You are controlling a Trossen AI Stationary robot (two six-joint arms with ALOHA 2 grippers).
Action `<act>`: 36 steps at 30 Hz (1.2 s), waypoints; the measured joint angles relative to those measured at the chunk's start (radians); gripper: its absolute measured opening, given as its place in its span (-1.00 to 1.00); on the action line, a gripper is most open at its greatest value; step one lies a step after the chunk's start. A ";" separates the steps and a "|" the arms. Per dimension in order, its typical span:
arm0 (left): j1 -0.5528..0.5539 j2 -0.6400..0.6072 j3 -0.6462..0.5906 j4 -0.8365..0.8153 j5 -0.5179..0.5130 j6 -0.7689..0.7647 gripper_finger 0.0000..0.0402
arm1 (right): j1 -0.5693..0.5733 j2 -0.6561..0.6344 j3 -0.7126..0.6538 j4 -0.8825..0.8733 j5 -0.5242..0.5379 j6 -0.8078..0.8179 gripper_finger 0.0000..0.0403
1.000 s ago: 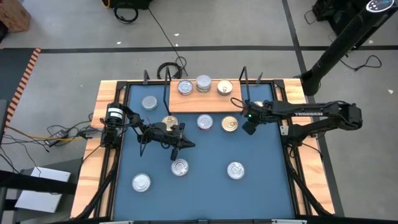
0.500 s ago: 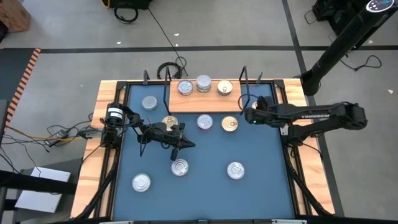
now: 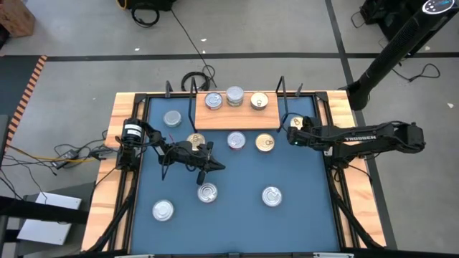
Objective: Stack canned seafood by type on shelf
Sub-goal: Stack the blue tuna can on top of the other blue tuna can on the shelf
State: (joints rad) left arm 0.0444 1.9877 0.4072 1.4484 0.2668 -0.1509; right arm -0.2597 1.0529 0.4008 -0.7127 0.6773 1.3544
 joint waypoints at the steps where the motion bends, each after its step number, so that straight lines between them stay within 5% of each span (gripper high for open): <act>1: 0.000 0.000 0.000 0.000 0.000 0.000 -0.98 | -0.007 -0.002 -0.013 0.029 0.002 -0.012 -0.99; 7: 0.000 0.000 0.000 0.000 0.000 0.000 -0.98 | -0.021 -0.004 -0.015 0.031 -0.031 -0.068 -0.99; 19: 0.000 0.000 0.000 -0.002 0.000 0.000 -0.98 | -0.008 -0.001 0.184 -0.263 -0.226 -0.178 -0.99; 27: 0.000 0.000 0.000 -0.002 0.000 0.000 -0.98 | -0.016 -0.001 0.195 -0.258 -0.127 -0.206 -0.99; 36: 0.000 0.000 0.000 -0.003 0.000 0.000 -0.98 | -0.131 -0.001 0.083 -0.121 -0.136 -0.256 -0.98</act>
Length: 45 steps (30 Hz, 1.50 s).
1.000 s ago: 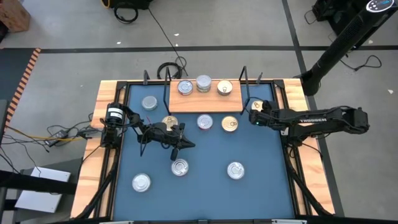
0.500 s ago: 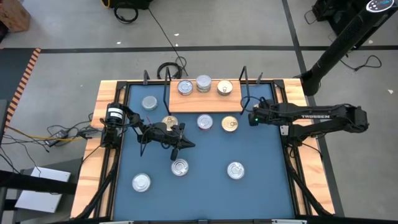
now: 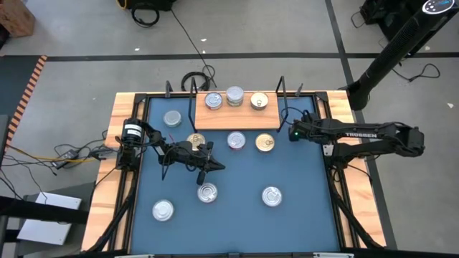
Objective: Stack canned seafood by type on shelf
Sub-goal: Stack the blue tuna can on top of the other blue tuna can on the shelf
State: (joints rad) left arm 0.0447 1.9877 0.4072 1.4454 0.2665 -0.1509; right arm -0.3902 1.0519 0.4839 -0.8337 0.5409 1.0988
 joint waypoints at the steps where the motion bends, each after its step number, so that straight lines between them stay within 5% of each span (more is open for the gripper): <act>1: 0.000 0.000 0.000 0.000 0.000 0.000 -0.98 | -0.008 0.000 -0.005 0.000 -0.019 -0.007 -0.99; 12: 0.000 0.000 0.000 0.000 0.000 0.005 -0.98 | 0.010 -0.004 0.017 -0.013 -0.240 -0.080 -0.99; 24: 0.000 0.000 0.000 0.000 0.000 0.005 -0.98 | 0.286 0.001 0.116 -0.108 -0.547 -0.066 -0.99; 29: 0.000 0.000 0.000 0.000 0.000 0.005 -0.98 | 0.477 0.001 0.116 -0.107 -0.455 0.068 -0.99; 34: 0.000 0.000 0.000 0.000 0.000 0.004 -0.98 | 0.576 0.001 0.117 -0.109 -0.195 0.148 -0.99; 39: 0.000 0.000 0.000 0.000 0.000 -0.010 -0.98 | 0.565 0.012 0.118 -0.119 -0.042 0.132 -0.99; 45: 0.000 0.000 0.000 0.000 0.000 -0.010 -0.98 | 0.485 0.072 0.104 -0.155 -0.011 0.072 -0.98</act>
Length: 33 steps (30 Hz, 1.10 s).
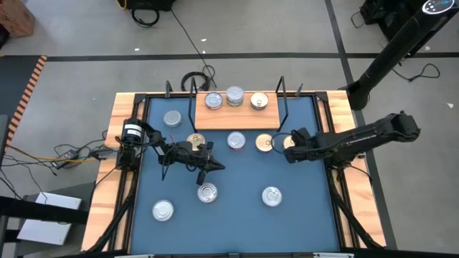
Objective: Stack canned seafood by type on shelf
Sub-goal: Stack the blue tuna can on top of the other blue tuna can on the shelf
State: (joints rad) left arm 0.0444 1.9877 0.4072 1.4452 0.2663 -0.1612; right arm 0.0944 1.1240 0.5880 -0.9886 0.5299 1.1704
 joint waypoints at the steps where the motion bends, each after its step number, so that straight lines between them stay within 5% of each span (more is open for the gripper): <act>1: 0.000 0.000 0.000 0.000 0.000 0.000 -0.98 | -0.012 0.012 -0.006 0.002 -0.004 -0.005 -0.98; 7: 0.000 0.000 0.000 0.000 0.000 0.000 -0.98 | -0.048 0.081 -0.017 0.079 -0.119 -0.076 -0.99; 20: 0.000 0.000 0.000 0.000 0.000 0.000 -0.98 | 0.066 0.064 0.094 0.270 -0.414 -0.110 -0.98; 27: 0.000 0.000 0.000 0.000 0.000 0.000 -0.98 | 0.150 0.069 0.202 0.319 -0.349 -0.214 -0.92; 33: 0.000 0.000 0.000 0.000 0.000 0.000 -0.98 | 0.199 0.129 0.254 0.376 -0.307 -0.269 -0.63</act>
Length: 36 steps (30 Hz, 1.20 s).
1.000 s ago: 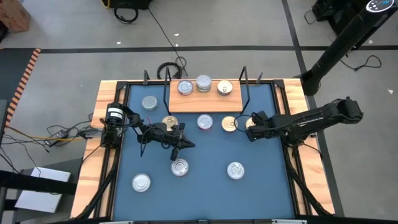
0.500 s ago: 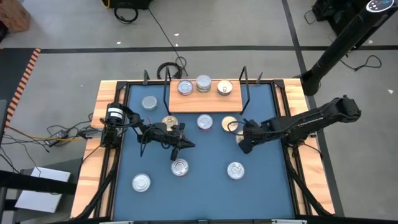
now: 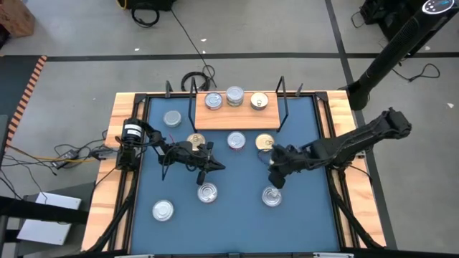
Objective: Stack canned seafood by type on shelf
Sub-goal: Stack the blue tuna can on top of the other blue tuna can on the shelf
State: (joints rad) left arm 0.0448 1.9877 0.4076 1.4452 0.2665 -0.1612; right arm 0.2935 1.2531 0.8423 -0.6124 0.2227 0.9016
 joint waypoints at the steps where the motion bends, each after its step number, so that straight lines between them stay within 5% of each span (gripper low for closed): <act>1: 0.000 0.000 0.000 0.000 0.000 0.000 -0.98 | 0.004 0.027 0.004 0.000 -0.012 0.008 -0.57; 7: 0.000 0.000 0.002 -0.002 0.000 0.000 -0.98 | 0.008 0.218 0.078 -0.104 -0.045 0.012 -0.38; 21: 0.000 0.000 0.002 -0.009 0.000 0.000 -0.98 | 0.007 0.531 0.292 -0.376 0.038 -0.022 -0.39; 30: 0.000 0.000 0.002 -0.008 -0.008 0.000 -0.98 | 0.003 0.572 0.362 -0.445 0.066 -0.093 -0.92; 36: 0.000 0.000 0.002 -0.008 -0.008 0.000 -0.98 | -0.007 0.508 0.415 -0.434 0.037 -0.143 -0.94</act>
State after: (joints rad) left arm 0.0445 1.9880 0.4095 1.4372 0.2581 -0.1616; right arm 0.2862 1.7611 1.2576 -1.0461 0.2594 0.7584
